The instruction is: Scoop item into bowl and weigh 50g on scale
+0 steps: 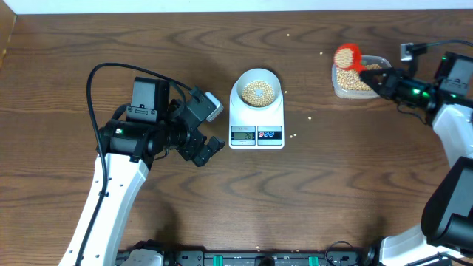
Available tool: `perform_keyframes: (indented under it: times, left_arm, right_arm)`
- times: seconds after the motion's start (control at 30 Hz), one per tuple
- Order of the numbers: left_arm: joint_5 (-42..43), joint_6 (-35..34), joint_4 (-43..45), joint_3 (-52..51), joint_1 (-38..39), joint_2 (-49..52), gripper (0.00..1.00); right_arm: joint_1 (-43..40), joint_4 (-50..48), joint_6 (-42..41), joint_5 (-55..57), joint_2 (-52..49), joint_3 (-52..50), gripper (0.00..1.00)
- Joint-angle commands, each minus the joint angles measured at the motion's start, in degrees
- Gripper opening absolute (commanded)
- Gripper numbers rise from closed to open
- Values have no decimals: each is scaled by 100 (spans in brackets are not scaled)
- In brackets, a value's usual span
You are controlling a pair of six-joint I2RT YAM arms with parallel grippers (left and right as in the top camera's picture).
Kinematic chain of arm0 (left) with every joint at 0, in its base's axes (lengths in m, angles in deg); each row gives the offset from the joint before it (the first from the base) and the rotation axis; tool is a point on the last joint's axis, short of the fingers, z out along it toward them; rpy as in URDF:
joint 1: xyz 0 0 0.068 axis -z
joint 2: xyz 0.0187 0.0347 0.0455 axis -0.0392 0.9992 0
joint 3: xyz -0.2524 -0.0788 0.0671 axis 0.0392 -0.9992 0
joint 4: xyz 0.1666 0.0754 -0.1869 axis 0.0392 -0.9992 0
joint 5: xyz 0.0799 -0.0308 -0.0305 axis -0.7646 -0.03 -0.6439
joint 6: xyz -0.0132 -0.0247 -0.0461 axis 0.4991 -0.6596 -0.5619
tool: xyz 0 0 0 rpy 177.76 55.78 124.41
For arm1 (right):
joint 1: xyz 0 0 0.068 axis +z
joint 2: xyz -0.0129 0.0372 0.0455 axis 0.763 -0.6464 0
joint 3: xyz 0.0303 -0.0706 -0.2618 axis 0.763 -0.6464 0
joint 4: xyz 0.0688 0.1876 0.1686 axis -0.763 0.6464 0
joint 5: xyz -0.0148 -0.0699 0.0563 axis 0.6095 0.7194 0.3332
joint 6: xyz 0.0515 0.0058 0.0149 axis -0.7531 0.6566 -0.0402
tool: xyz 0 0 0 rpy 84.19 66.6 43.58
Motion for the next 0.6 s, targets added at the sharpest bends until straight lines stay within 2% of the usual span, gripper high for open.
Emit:
perform_keyframes:
  times: [0.0, 0.57]
  left_arm:
    - [-15, 37, -2, 219, -24, -52, 98]
    - [-15, 37, -2, 219, -24, -52, 98]
  right_arm:
    - [328, -120, -175, -249, -44, -26, 1]
    - [1609, -540, -267, -15, -44, -26, 1]
